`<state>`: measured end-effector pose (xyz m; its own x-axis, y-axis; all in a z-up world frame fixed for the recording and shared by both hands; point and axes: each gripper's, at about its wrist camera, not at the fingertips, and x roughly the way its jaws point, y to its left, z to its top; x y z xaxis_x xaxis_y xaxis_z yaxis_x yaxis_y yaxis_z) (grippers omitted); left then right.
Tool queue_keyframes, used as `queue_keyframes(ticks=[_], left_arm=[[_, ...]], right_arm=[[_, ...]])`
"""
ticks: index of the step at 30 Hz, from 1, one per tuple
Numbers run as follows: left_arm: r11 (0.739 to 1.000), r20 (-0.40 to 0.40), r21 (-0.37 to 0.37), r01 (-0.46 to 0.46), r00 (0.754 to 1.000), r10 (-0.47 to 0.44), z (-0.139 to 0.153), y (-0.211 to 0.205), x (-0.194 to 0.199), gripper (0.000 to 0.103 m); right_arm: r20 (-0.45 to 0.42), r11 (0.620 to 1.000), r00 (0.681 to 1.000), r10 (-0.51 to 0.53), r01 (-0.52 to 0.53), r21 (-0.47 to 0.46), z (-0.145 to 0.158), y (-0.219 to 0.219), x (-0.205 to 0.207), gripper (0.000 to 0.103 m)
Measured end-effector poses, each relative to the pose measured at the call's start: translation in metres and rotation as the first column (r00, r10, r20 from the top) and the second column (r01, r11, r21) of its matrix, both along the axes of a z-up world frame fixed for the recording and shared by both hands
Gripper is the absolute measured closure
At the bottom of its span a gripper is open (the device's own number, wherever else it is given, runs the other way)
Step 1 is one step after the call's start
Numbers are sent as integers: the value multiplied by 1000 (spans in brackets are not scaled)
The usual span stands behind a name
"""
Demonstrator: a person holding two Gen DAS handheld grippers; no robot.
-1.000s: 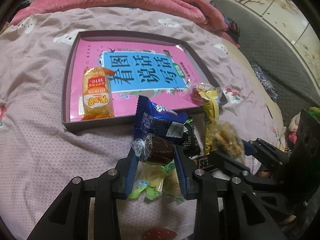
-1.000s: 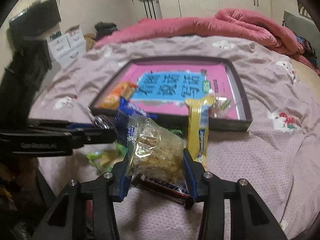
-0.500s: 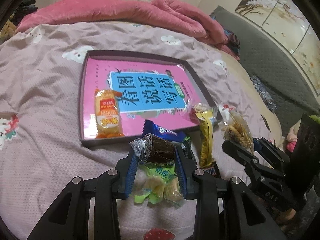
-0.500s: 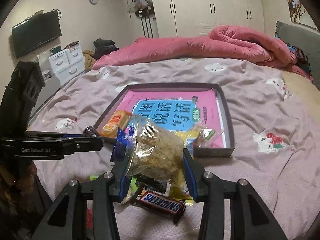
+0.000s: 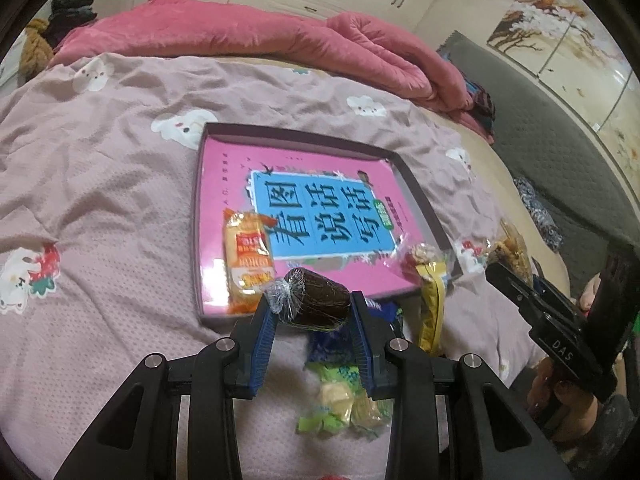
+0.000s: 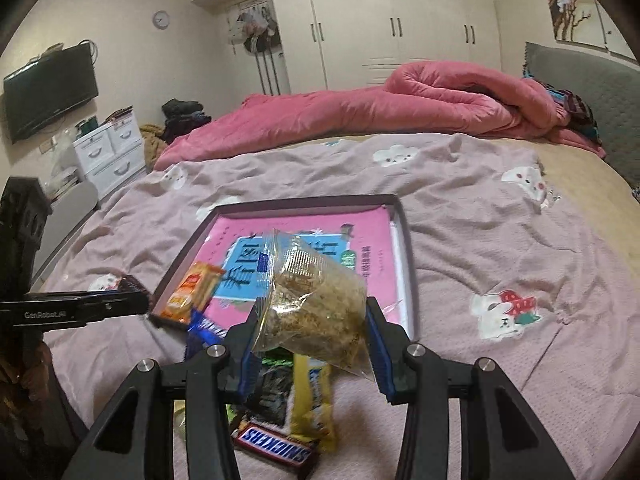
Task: Organize snacks
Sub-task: 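Carry the chocolate cake and pastry bag over the tray onto the book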
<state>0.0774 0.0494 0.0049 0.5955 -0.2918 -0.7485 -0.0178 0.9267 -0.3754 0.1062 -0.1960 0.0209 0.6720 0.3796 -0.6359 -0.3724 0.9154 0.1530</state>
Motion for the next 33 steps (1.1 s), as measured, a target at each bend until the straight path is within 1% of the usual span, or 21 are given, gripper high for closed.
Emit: queue_keyframes(ticks=[9,14,22,33], left_arm=[[1000,21,4,-28,999,28,5,5,17,66],[1000,13,13,-27,1000,27,0,4,25,66],[1000,-21,8,-14,1000,14,-15,-1,41,66],[1000,-43,10,2,999,-2,-28,-8,56,66]], right_arm=[[-9,998,998,-56,56,21,-1,-11,23,57],[-52,996,996,-75,77,35,-12,-14,35,57],[-113,994,990,-88,94,54,-28,-17,49,57],[-186,991,979,-86,103,88,-48,-15,61,57]])
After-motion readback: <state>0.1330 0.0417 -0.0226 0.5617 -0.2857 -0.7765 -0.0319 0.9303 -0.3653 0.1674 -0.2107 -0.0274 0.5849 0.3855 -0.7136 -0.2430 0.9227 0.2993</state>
